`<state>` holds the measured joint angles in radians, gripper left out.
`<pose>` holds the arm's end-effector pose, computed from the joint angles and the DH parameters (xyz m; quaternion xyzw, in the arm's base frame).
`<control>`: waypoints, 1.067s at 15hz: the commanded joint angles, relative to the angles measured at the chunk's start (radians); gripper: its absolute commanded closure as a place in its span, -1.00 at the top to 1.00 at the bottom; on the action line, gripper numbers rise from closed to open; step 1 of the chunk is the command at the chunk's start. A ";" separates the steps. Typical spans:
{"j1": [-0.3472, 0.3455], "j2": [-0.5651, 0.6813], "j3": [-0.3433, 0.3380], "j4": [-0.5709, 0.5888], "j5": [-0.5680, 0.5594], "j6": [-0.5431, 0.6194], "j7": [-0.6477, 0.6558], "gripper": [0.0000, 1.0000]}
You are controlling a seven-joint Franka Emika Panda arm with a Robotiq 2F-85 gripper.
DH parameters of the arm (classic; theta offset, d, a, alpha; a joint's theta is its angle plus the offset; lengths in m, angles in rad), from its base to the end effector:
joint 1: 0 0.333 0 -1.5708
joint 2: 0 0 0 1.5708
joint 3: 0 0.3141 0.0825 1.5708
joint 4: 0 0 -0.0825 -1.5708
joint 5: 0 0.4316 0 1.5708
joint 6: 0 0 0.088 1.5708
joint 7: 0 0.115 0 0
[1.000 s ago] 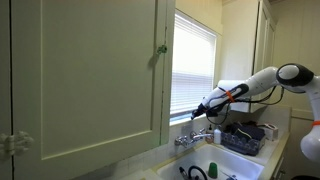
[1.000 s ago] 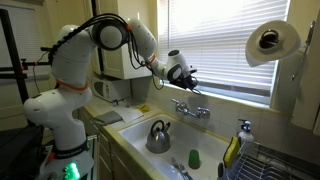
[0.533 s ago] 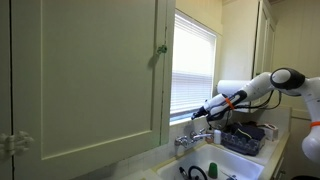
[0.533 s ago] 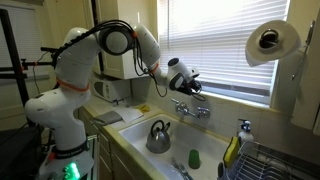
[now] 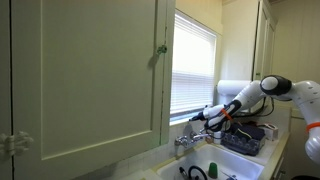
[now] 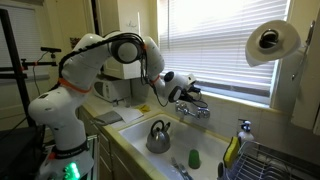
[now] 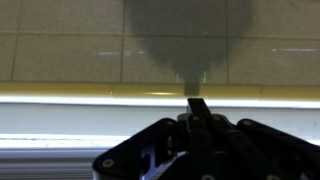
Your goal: Open the blinds half way
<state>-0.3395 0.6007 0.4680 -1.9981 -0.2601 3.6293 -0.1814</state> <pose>0.6798 0.0872 0.2787 -0.8304 -0.1620 -0.5286 0.0693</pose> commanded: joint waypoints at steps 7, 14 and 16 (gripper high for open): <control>0.313 0.113 -0.332 0.190 0.022 0.201 0.004 -1.00; 0.361 0.124 -0.373 0.242 0.041 0.212 0.053 -1.00; 0.358 0.123 -0.365 0.244 0.042 0.215 0.078 -1.00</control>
<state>-0.0056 0.7081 0.1162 -1.7850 -0.2364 3.8061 -0.1470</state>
